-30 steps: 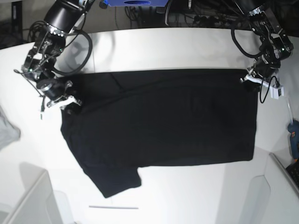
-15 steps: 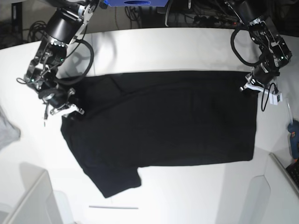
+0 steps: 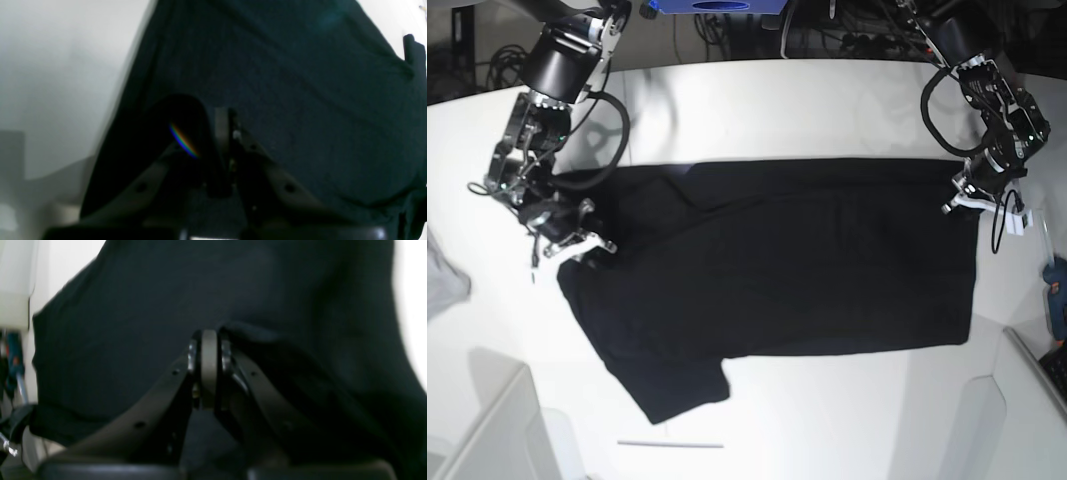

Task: Fold the T-shirt properly
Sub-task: 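Lift the shirt by its shoulders and drag it toward the robot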

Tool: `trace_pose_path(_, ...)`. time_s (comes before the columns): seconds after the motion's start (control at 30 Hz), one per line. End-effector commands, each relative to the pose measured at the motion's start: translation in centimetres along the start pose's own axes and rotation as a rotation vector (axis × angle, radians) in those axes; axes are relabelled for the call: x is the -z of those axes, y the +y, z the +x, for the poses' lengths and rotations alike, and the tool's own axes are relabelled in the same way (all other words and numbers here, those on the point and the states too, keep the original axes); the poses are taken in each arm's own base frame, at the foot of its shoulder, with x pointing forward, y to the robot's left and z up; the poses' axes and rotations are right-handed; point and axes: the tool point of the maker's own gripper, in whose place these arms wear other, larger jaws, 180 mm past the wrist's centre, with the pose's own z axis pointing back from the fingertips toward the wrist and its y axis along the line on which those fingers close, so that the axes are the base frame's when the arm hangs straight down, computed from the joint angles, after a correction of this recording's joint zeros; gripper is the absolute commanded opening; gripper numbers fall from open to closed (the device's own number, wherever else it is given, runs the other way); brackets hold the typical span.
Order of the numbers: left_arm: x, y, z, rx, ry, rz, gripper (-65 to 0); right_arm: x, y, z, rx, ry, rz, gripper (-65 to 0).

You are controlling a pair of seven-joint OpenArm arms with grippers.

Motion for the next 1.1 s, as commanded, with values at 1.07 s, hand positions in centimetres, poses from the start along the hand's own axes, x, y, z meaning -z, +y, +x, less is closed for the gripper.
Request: trace_pose_path(1.07, 0.2, 0.2, 3.4, 0.033, -0.061, 0.012, -65.0, 0.5, 0.3, 3.5, 0.016, -0.155, -0.002, -65.0)
